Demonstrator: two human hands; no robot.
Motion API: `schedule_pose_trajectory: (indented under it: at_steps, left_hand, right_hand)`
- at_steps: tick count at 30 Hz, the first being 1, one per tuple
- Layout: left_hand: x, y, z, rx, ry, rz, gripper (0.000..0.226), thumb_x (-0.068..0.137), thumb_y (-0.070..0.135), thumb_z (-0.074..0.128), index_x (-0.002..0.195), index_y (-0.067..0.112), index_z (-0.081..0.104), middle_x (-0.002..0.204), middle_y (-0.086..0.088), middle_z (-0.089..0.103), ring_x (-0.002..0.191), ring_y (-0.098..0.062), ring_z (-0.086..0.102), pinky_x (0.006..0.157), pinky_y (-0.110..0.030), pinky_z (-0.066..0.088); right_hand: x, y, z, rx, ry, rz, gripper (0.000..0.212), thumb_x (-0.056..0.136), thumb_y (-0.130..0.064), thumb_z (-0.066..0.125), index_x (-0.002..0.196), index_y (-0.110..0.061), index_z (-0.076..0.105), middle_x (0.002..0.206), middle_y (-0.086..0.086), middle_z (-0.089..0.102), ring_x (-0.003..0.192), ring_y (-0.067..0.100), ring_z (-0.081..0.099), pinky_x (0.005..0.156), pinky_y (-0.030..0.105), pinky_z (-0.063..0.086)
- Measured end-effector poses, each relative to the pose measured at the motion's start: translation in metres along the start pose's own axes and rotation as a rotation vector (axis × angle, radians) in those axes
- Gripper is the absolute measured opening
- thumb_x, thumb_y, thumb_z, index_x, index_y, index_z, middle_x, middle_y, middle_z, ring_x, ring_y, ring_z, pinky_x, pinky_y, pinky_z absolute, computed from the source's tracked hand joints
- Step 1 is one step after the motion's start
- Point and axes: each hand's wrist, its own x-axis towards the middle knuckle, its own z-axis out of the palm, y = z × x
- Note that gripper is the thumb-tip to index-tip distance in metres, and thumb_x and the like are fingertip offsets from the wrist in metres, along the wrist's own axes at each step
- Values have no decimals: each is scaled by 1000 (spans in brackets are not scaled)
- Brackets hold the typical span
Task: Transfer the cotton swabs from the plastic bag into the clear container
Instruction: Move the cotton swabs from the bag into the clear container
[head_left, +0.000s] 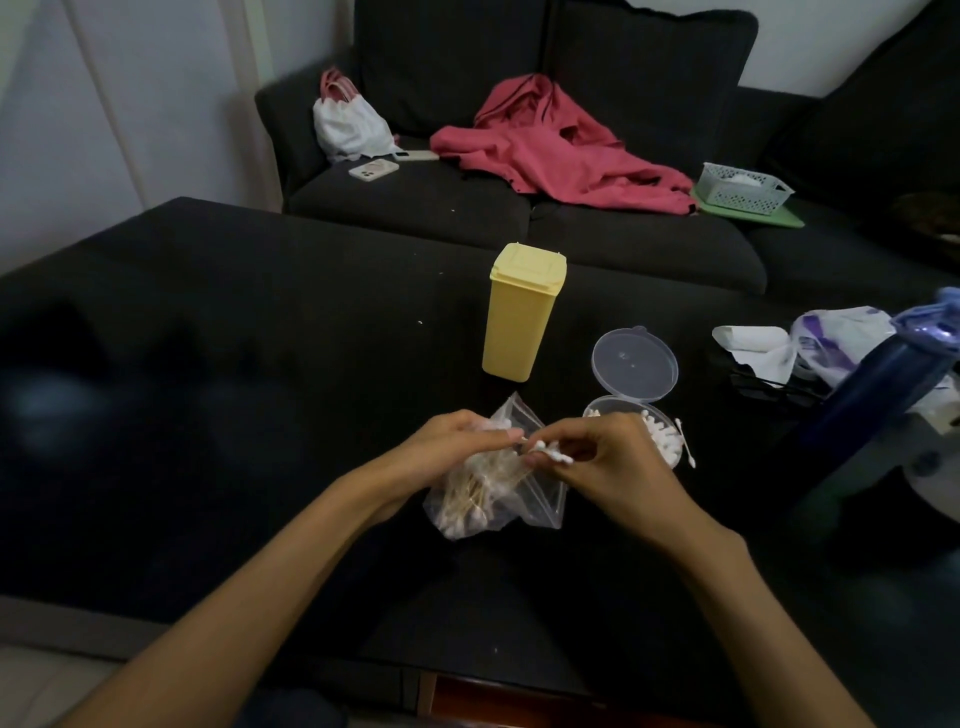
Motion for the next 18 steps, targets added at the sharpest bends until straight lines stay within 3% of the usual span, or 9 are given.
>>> schedule_pose_trajectory:
  at_steps: [4,9,13,15,18]
  left_hand:
    - [2,3,0,-72,84,23,36,89,28,61,121,16,53,107,-4,67,94,-14,68,79,-27,53]
    - [3,6,-1,-60,160,9,36,91,23,59,124,16,48,105,-3,65,90,-11,65,72,-24,51]
    - [7,4,1,-31,186,-24,36,90,21,59,124,14,49,108,-5,63,93,-15,64,76,-28,51]
    - [8,2,3,160,243,-29,34,88,29,60,119,17,51,107,-2,61,92,-14,63,80,-32,52]
    - [5,-1,6,633,375,-22,33,88,48,55,113,28,48,102,5,57,82,-7,53,66,-27,42]
  right_hand:
    - [-1,5,-5,33,58,34,19,82,-15,68,96,-27,68,94,-10,71,87,-3,67,78,25,57]
    - [-4,10,-16,21,154,13,17,80,-12,70,94,-22,70,93,-12,69,87,-2,66,79,21,56]
    - [-7,12,-19,49,190,6,15,80,-12,69,93,-19,71,93,-9,71,89,0,67,80,20,55]
    - [-8,12,-21,146,233,13,15,79,-9,70,93,-14,72,90,-6,72,87,4,69,78,19,55]
    - [-8,10,-28,323,336,75,15,79,-6,70,94,-7,73,85,-1,74,80,8,70,72,16,54]
